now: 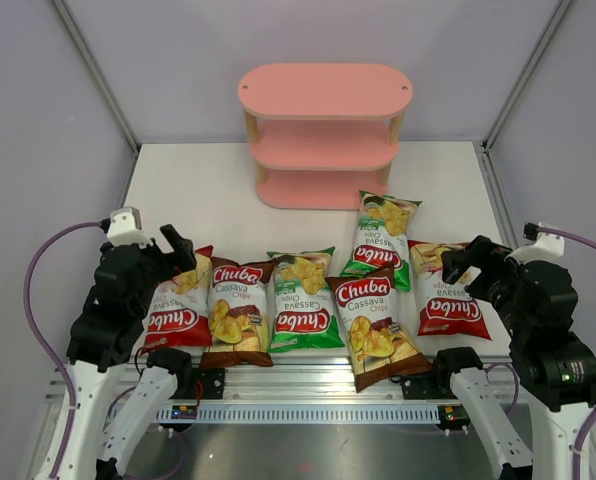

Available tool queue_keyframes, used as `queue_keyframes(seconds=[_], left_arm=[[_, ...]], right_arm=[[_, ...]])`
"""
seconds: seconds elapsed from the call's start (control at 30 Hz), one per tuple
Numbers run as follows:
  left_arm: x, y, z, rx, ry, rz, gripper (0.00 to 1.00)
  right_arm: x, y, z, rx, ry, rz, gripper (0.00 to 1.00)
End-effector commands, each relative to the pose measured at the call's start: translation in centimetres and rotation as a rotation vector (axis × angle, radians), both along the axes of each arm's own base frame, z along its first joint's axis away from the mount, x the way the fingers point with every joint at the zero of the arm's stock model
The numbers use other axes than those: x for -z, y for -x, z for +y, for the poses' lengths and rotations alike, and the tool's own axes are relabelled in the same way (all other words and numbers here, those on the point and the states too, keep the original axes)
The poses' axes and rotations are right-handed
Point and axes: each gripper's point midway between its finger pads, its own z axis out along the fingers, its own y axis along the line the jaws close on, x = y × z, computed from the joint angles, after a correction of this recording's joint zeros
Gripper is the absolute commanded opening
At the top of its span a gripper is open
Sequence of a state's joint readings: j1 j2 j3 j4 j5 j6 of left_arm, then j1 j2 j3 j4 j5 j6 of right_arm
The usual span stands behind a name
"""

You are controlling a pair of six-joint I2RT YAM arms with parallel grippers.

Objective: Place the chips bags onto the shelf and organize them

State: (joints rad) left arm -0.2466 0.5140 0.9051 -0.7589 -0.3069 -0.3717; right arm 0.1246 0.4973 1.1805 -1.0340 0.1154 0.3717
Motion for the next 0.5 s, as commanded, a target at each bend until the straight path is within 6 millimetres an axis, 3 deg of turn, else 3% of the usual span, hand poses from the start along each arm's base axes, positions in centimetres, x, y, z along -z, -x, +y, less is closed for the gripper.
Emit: queue_keyframes(seconds=[0.0, 0.03, 0.1, 0.17, 0.2, 0.23, 0.3, 0.33, 0.43, 0.47], left_arm=[[-1.4, -1.6, -4.0, 0.169, 0.118, -0.027, 0.99], [-1.3, -1.8, -5.2, 0.217, 0.149, -0.020, 0.99], [-0.8, -2.4, -9.2, 0.392, 0.262, 0.017, 0.99], [-0.2, -1.9, -13.2, 0.573, 0.401, 0.071, 0.99], [-1.2, -2.5, -14.6, 0.638, 0.442, 0.026, 0.99], [0.1, -2.6, -16.9, 0.712, 0.481, 0.089, 0.99], [0.4, -3.2, -19.3, 0.762, 0.485, 0.118, 0.99], [2.7, -3.5, -21.5, 0.787, 0.461, 0.212, 0.99], [3.6, -3.7, -25.0, 0.838, 0.400, 0.266, 0.99], [5.4, -4.2, -25.7, 0.818, 0.364, 0.322, 0.99]], right_arm=[[0.7, -0.9, 3.6, -0.166, -0.092, 0.008, 0.99], [0.5, -0.9, 5.0, -0.239, -0.131, 0.000, 0.99], [1.5, -1.1, 6.0, -0.279, -0.170, 0.028, 1.00], [1.9, -1.3, 6.5, -0.296, -0.189, 0.047, 0.99], [2.2, -1.5, 6.5, -0.295, -0.190, 0.061, 1.00], [2.4, -1.5, 6.5, -0.290, -0.189, 0.070, 1.00], [2.8, -1.6, 6.4, -0.285, -0.187, 0.080, 0.99], [2.9, -1.5, 6.3, -0.278, -0.187, 0.083, 0.99], [3.3, -1.2, 5.9, -0.261, -0.179, 0.091, 0.99], [3.3, -1.0, 5.8, -0.257, -0.175, 0.090, 1.00]])
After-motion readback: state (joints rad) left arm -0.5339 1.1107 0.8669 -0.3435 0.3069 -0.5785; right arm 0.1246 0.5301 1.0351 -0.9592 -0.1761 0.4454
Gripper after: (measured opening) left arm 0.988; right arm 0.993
